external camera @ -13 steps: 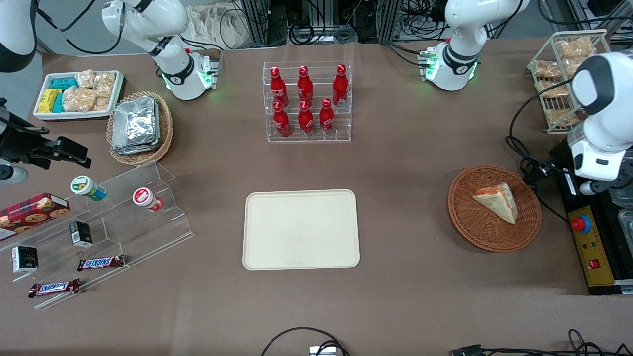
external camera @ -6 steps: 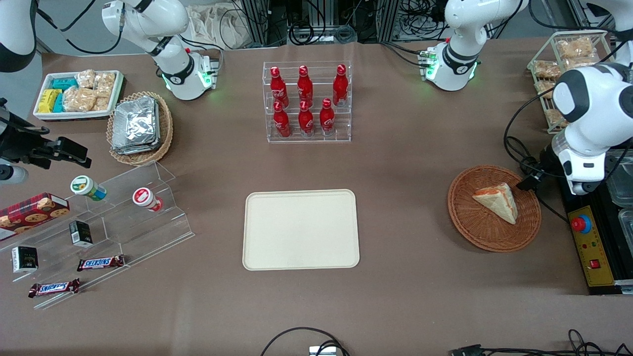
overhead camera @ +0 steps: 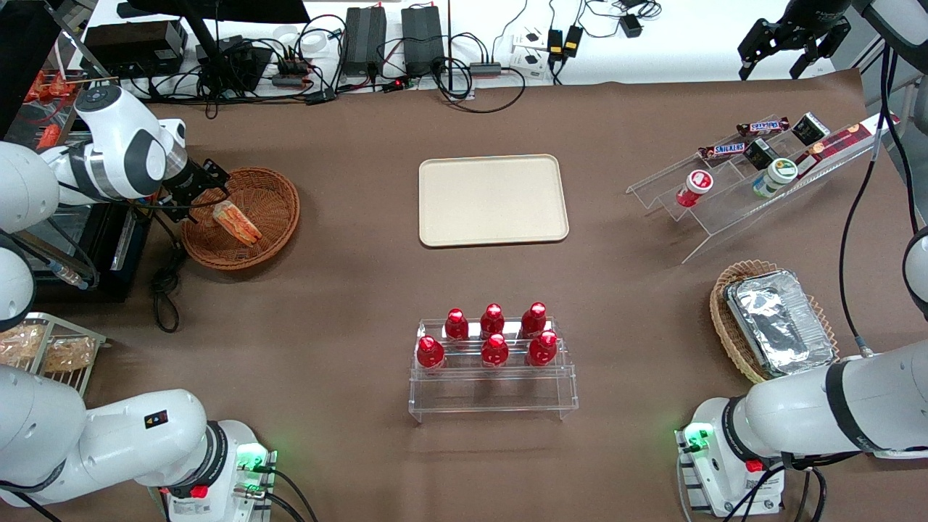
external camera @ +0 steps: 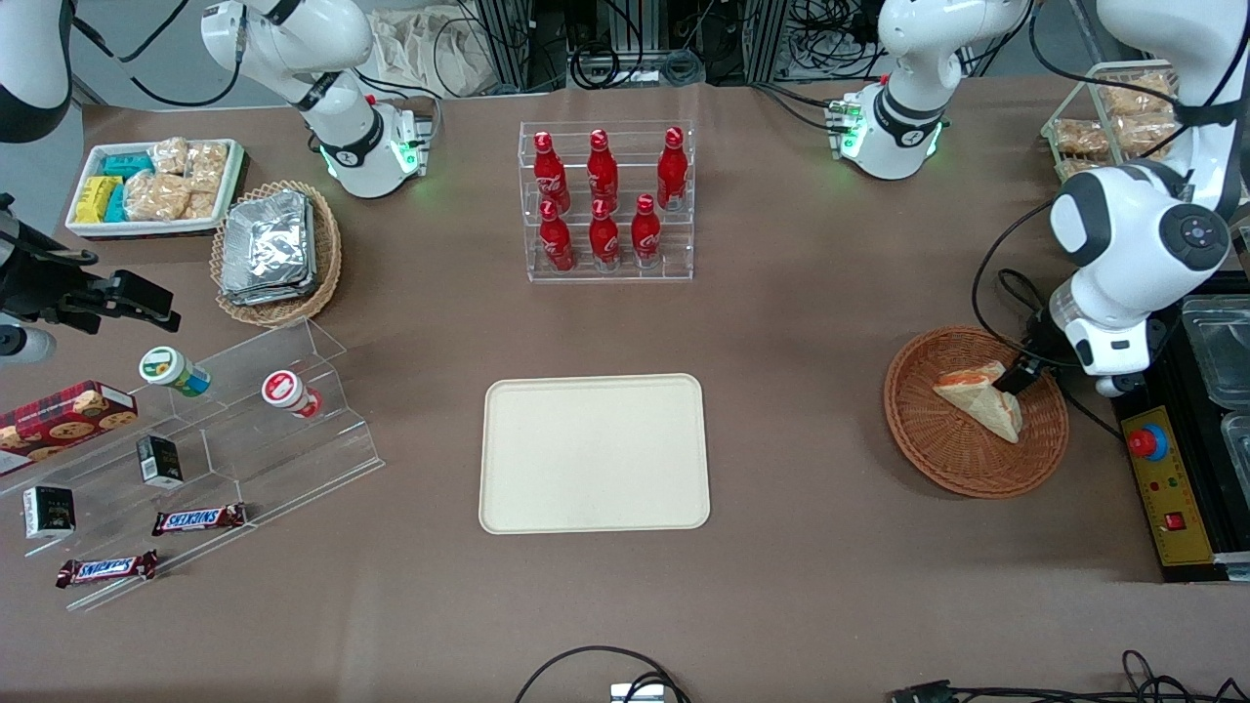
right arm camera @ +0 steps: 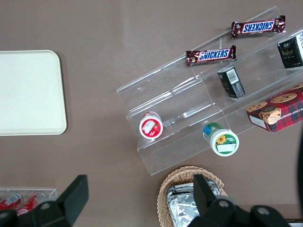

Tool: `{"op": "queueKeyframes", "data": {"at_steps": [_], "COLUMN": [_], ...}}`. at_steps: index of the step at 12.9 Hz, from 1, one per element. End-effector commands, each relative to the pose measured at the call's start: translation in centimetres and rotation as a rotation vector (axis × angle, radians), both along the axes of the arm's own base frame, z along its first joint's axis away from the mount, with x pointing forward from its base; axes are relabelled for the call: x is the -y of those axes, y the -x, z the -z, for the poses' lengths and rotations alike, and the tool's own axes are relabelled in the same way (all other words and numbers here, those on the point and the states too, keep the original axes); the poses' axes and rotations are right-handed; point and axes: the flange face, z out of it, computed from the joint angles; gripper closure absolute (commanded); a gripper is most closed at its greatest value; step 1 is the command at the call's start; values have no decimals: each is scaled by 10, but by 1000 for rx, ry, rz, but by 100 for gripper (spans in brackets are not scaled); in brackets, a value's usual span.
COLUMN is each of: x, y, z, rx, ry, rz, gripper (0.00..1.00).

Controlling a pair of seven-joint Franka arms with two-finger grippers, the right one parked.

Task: Place sandwich from basket to tray
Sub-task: 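Lower the left gripper and grasp the wrapped sandwich in the basket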

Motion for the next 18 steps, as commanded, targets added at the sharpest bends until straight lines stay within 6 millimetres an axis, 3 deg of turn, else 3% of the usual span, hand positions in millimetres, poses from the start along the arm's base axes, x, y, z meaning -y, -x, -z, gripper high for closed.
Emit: {"op": "queueKeyframes", "data": {"at_steps": [1,9,13,16,18], "x": [15,17,6,7,9], "y": [-2,-1,-1,-3,-5], "z": [20,59,59,55,36], "rx": [16,23,24,31,48], "ry": [4,8,-2,-3,-14], "rz": [-28,-14,-22,-19,-6], "gripper": [0,4,37,72,81]}}
